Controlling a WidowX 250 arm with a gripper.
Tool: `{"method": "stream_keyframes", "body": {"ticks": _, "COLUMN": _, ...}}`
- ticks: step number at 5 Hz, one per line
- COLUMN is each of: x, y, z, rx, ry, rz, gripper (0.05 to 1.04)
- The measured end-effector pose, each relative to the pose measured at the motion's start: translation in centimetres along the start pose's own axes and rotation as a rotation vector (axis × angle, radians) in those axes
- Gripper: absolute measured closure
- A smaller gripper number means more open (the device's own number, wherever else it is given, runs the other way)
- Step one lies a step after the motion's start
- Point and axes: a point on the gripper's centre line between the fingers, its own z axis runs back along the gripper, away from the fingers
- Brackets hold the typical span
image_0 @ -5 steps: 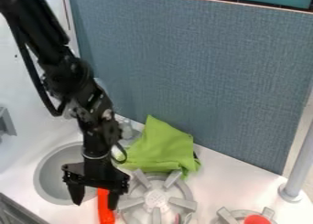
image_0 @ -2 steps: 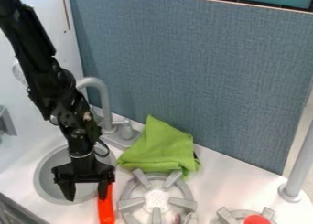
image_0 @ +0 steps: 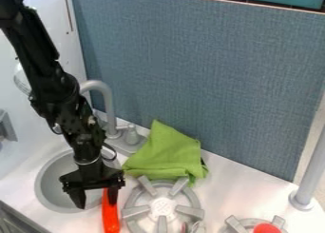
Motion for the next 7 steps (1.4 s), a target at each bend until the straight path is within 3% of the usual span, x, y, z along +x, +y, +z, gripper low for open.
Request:
{"method": "stream_keyframes", "body": {"ticks": 1, "x": 0.2, "y": -0.3, "z": -0.5, "rx": 0.013, "ry": 0.019, "rz": 0.006, "gripper": 0.083}}
{"method": "stream_keyframes", "body": {"ticks": 2, "x": -0.7, "y": -0.4, "z": -2.3, "rx": 0.043, "ry": 0.094, "rz": 0.007, "gripper": 0.083}}
{"method": "stream_keyframes", "body": {"ticks": 3, "x": -0.6, "y": -0.9, "z": -2.4, "rx": 0.038, "ry": 0.082, "rz": 0.000, "gripper": 0.140}}
{"method": "stream_keyframes", "body": {"ticks": 4, "x": -0.6, "y": -1.8, "z": -2.2, "rx": 0.050, "ry": 0.087, "rz": -0.032, "gripper": 0.424}}
{"method": "stream_keyframes", "body": {"ticks": 5, "x": -1.7, "y": -1.7, "z": -1.2, "rx": 0.087, "ry": 0.147, "rz": -0.106, "gripper": 0.525}}
{"method": "stream_keyframes", "body": {"ticks": 6, "x": -1.6, "y": -3.6, "z": 3.3, "rx": 0.169, "ry": 0.116, "rz": -0.250, "gripper": 0.525}}
{"method": "stream_keyframes", "body": {"ticks": 7, "x": -1.9, "y": -5.6, "z": 5.4, "rx": 0.191, "ry": 0.066, "rz": -0.335, "gripper": 0.526}}
